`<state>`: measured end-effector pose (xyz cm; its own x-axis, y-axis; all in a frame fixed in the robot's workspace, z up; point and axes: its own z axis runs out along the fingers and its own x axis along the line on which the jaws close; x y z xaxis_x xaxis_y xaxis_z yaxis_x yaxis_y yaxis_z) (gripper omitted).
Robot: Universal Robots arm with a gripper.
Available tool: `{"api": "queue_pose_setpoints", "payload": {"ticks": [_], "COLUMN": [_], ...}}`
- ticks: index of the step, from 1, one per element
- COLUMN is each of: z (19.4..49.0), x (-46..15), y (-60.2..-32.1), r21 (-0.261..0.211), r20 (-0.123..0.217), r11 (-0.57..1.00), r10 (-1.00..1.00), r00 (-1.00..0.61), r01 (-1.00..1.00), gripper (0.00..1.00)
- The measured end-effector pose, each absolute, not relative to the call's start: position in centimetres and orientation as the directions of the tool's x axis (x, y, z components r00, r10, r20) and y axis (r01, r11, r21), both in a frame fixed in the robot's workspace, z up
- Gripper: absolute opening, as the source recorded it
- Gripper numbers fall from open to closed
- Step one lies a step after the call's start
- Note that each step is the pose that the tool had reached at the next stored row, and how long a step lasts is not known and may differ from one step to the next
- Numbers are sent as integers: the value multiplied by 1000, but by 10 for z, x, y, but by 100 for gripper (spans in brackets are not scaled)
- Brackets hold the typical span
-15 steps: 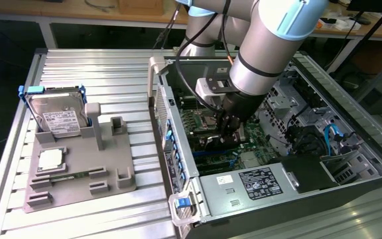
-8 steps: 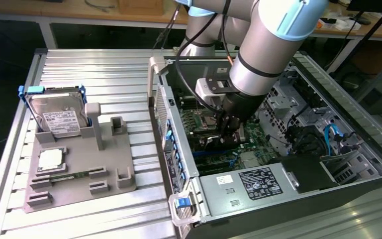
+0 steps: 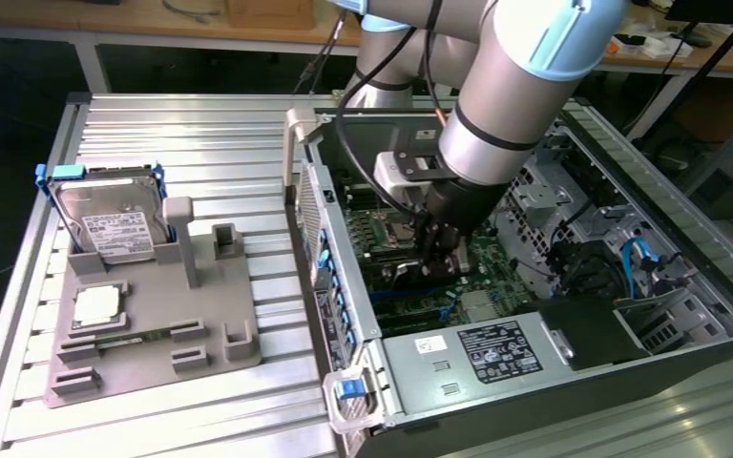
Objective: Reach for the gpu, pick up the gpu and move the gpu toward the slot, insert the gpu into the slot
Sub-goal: 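Insert the gpu into the slot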
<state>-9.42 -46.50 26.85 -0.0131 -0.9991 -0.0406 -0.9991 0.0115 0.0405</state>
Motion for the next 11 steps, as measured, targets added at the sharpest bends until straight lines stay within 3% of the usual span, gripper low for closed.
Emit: {"api": "queue_pose_setpoints", "payload": {"ticks": [11], "z": [265], "x": [-96], "y": [-465], "r21": [41], "r20": [-40], "r11": [12], "r10": [-999], "r00": [-13], "r01": [-999], "gripper": [27]}}
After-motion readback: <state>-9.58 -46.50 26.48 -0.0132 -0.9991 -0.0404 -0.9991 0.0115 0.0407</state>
